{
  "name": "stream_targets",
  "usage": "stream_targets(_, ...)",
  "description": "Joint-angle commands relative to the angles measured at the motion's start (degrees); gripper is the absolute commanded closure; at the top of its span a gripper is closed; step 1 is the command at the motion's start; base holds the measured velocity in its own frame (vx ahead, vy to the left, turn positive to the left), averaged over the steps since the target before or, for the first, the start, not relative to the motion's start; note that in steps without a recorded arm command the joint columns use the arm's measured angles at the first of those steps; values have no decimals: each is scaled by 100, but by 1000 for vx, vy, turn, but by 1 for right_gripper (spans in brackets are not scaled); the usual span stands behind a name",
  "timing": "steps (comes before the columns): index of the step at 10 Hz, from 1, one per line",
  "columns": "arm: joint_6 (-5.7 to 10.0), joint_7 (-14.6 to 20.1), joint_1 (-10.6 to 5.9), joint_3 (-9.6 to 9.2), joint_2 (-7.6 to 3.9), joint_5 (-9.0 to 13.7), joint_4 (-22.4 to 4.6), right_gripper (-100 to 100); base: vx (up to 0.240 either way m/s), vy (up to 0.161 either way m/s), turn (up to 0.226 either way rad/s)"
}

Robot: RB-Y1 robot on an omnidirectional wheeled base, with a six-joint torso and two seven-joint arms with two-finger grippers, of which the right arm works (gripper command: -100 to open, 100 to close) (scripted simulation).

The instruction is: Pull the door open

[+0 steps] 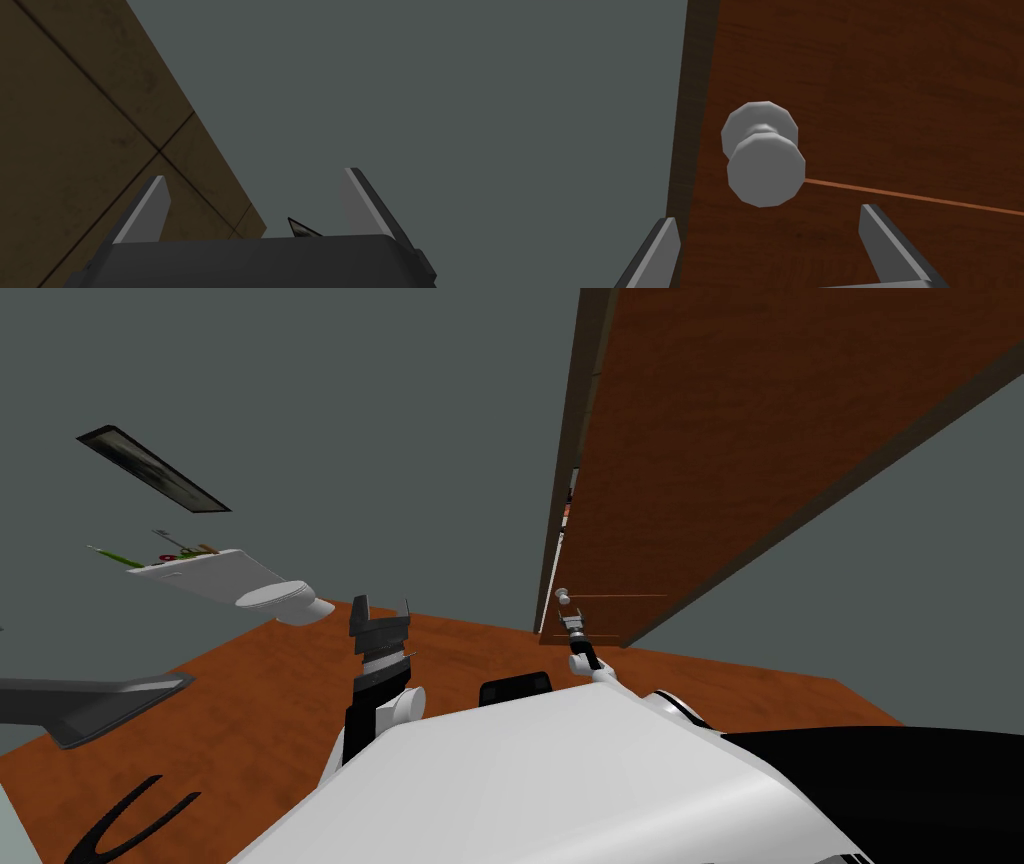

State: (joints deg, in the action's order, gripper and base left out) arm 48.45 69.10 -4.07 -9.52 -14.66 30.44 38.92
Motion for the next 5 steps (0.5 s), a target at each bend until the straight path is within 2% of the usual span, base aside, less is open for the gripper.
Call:
stream_targets(1, -26, 270, -15, -42, 21, 79, 19, -100, -45, -9, 6)
stream_targets(3, -47, 473, -26, -74, 37, 140, 36, -100, -57, -11, 8)
stream_targets(5, -84, 823, -44, -130, 64, 245, 64, -100, -40, -11, 7)
